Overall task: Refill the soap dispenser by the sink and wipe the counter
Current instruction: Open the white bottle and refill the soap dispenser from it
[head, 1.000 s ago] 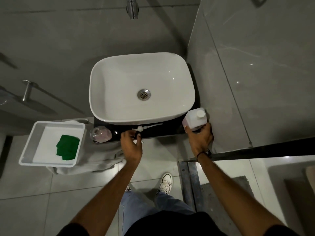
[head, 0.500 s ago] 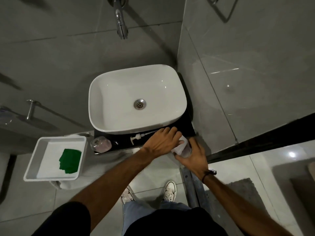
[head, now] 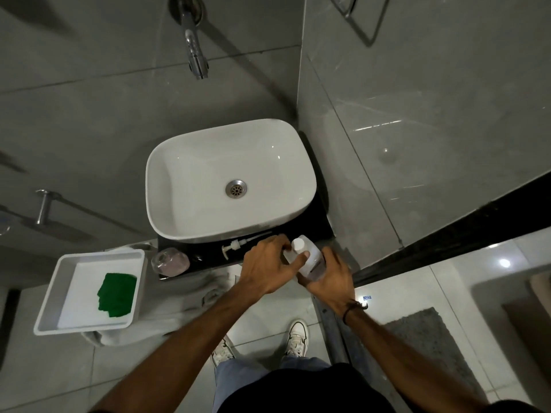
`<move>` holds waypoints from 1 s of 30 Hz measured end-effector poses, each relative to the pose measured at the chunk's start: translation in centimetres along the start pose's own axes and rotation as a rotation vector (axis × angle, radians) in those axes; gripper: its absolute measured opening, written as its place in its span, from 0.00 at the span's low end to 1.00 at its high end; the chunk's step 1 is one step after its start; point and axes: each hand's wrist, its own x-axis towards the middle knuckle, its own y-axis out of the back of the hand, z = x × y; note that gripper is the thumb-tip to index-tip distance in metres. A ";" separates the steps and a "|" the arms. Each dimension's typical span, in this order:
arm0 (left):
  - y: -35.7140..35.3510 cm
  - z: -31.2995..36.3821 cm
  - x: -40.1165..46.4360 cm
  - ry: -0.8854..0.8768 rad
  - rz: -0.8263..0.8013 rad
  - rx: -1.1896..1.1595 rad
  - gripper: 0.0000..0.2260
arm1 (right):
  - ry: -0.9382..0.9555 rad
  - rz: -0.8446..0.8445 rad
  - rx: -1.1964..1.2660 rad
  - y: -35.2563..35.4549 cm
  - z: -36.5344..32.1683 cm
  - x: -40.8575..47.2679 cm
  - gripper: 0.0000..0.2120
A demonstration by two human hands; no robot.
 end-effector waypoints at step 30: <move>-3.4 0.9 -0.6 0.031 -0.060 0.049 0.30 | -0.093 -0.155 -0.095 -1.5 3.6 -1.6 0.35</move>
